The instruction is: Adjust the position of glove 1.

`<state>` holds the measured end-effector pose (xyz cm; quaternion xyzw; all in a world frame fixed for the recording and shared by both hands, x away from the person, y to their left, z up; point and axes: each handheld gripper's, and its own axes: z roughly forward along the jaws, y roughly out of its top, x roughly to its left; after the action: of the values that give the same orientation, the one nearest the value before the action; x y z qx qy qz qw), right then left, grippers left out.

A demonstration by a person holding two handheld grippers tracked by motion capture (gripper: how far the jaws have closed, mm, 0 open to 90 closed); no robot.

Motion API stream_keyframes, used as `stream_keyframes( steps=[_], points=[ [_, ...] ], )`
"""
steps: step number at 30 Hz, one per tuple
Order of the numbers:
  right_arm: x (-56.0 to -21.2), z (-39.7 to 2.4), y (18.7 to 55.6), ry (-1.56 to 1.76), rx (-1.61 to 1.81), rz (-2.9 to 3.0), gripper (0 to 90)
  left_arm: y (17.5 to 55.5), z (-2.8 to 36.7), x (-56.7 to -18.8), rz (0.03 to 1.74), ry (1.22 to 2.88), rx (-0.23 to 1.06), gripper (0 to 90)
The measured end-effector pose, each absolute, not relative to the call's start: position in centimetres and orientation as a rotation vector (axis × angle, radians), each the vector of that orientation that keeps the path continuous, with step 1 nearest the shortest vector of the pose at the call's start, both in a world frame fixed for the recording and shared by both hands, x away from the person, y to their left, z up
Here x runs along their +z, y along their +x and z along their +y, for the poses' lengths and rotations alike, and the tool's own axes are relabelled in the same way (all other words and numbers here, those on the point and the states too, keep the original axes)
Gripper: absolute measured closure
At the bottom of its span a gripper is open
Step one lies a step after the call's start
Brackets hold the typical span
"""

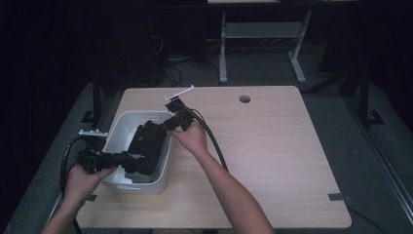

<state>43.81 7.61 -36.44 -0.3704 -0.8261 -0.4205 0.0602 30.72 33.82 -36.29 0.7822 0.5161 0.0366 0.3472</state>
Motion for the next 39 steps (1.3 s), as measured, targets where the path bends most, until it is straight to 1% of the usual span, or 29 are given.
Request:
stream_keyframes(
  steps=[3, 5, 13, 23, 39],
  points=[
    [-36.2, 7.2, 43.8, -1.126, -1.278, -2.501, 52.8, 30.7, 33.9, -36.0, 1.342, 2.008, 0.109, 57.9],
    [-36.0, 6.9, 43.9, -1.131, -1.289, -2.501, 51.1, 30.8, 33.9, -35.9, 1.341, 2.016, 0.123, 55.7],
    [-35.2, 5.7, 43.8, -1.155, -1.315, -2.505, 45.8, 31.0, 33.5, -35.2, 1.327, 2.006, 0.148, 51.5],
    [-34.2, 4.4, 43.7, -1.183, -1.327, -2.538, 42.3, 31.1, 33.0, -34.3, 1.298, 2.002, 0.165, 48.4],
    [-33.4, 2.6, 43.6, -1.21, -1.336, -2.542, 35.9, 31.3, 31.9, -33.8, 1.281, 1.993, 0.172, 46.3]
  ],
)
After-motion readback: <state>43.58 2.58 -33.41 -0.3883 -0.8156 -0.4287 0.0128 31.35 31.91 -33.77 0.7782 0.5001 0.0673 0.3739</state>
